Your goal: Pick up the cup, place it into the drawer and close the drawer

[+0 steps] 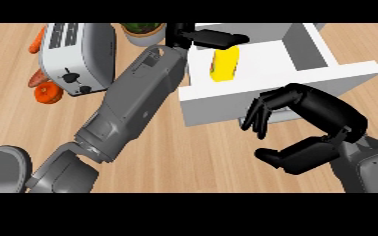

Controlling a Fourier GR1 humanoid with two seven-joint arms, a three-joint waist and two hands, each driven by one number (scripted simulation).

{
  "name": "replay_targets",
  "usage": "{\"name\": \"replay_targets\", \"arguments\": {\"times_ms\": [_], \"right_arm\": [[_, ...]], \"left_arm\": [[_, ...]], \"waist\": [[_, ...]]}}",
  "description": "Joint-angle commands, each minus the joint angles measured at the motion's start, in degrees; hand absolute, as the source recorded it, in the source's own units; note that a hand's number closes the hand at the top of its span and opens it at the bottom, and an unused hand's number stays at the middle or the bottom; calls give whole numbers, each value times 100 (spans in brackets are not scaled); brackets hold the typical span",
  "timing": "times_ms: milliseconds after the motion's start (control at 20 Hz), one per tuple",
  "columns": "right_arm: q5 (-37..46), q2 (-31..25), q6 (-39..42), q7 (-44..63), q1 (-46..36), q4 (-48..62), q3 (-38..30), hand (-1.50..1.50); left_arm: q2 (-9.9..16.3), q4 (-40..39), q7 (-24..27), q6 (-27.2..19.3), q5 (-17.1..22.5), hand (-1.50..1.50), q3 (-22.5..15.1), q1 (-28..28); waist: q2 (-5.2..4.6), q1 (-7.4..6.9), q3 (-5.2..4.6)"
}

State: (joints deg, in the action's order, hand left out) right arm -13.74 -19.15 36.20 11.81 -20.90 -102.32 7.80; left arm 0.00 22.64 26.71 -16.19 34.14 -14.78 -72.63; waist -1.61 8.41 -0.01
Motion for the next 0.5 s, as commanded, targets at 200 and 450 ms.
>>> {"name": "replay_targets", "arguments": {"times_ms": [200, 450], "right_arm": [[2322, -508, -228, -581, 542, 38, 489, -150], [3567, -94, -1109, -1066, 649, 1121, 1075, -150]], "left_arm": [[0, -100, 418, -120, 292, -150, 109, 129], [46, 43, 554, 326, 334, -150, 239, 462]], "waist": [[66, -520, 11], [96, -824, 5]]}}
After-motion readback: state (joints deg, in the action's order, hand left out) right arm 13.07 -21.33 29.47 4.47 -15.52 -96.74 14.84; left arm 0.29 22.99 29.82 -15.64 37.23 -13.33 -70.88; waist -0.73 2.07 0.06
